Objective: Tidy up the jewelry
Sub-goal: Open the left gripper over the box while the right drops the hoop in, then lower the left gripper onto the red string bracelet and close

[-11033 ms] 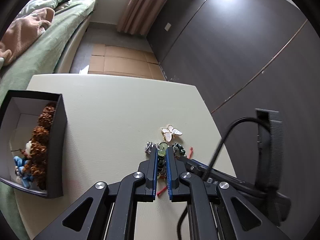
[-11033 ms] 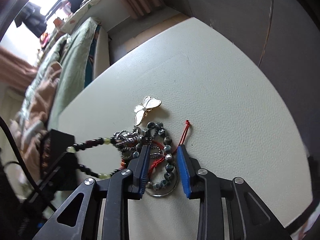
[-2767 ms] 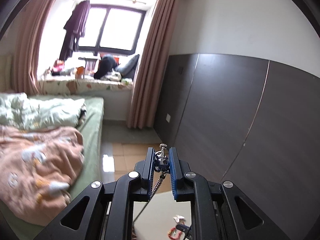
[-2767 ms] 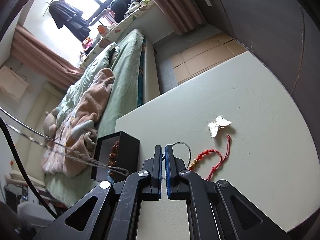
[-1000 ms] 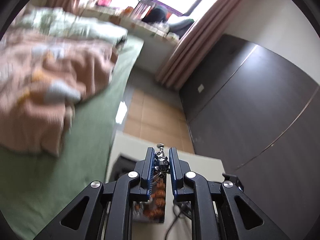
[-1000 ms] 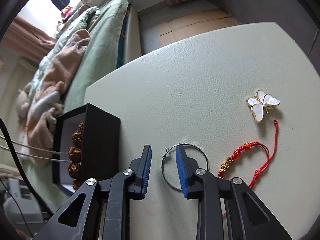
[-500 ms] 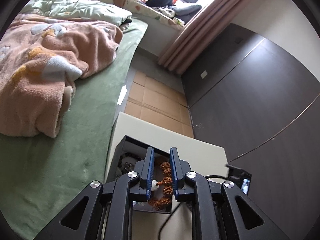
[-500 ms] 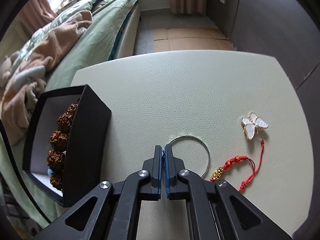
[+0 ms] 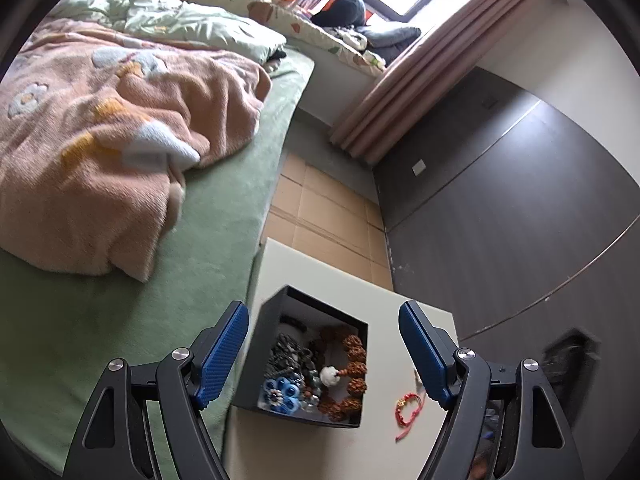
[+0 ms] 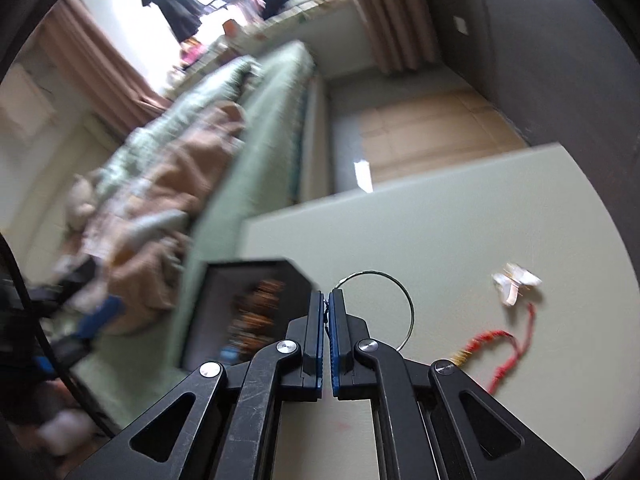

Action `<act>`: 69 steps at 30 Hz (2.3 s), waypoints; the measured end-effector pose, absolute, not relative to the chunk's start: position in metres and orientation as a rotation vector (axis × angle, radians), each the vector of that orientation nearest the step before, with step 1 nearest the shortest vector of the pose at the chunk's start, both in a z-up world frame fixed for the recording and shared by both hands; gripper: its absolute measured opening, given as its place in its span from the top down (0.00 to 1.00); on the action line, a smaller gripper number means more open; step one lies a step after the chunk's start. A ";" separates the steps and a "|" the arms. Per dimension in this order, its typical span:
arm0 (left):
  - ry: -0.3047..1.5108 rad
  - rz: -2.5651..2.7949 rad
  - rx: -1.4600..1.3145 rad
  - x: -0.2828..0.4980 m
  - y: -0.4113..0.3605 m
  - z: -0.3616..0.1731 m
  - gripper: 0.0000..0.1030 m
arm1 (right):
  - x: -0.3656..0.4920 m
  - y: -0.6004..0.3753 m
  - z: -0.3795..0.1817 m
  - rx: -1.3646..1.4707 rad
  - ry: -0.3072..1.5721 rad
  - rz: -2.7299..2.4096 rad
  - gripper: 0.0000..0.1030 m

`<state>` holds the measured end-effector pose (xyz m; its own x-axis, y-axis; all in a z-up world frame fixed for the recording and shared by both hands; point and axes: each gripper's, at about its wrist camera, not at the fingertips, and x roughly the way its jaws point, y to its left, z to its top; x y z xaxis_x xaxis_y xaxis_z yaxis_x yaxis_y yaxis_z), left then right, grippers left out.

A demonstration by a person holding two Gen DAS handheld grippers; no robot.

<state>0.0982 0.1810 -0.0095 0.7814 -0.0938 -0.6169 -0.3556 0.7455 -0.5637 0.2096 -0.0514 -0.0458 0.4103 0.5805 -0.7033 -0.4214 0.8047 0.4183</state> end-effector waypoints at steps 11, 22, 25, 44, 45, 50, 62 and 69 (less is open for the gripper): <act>0.683 0.192 -0.727 0.095 0.199 -0.010 0.07 | 0.186 0.003 -0.032 0.331 0.823 0.944 0.96; 0.711 0.195 -0.718 0.095 0.200 -0.012 0.07 | 0.210 0.002 -0.068 0.298 0.988 0.827 0.39; 0.718 0.176 -0.696 0.098 0.187 -0.012 0.07 | 0.206 -0.010 -0.059 0.284 0.962 0.801 0.32; 0.683 0.064 -0.448 0.117 0.086 -0.001 0.07 | 0.202 -0.157 -0.036 0.402 0.826 0.541 0.00; 0.691 0.056 -0.442 0.119 0.081 -0.002 0.07 | 0.200 -0.163 -0.035 0.402 0.836 0.536 0.00; 0.735 0.005 -0.405 0.130 0.053 -0.010 0.07 | 0.203 -0.184 -0.040 0.386 0.906 0.494 0.00; 0.855 -0.057 -0.284 0.155 0.002 -0.040 0.07 | 0.214 -0.236 -0.048 0.399 0.956 0.360 0.00; 0.944 -0.087 -0.223 0.176 -0.024 -0.064 0.18 | 0.233 -0.243 -0.072 0.436 1.053 0.343 0.00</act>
<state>0.1755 -0.0241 -0.0636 0.5850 -0.1710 -0.7928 -0.0234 0.9736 -0.2271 0.2327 -0.2433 -0.0717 0.4556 0.4715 -0.7551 -0.0643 0.8634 0.5003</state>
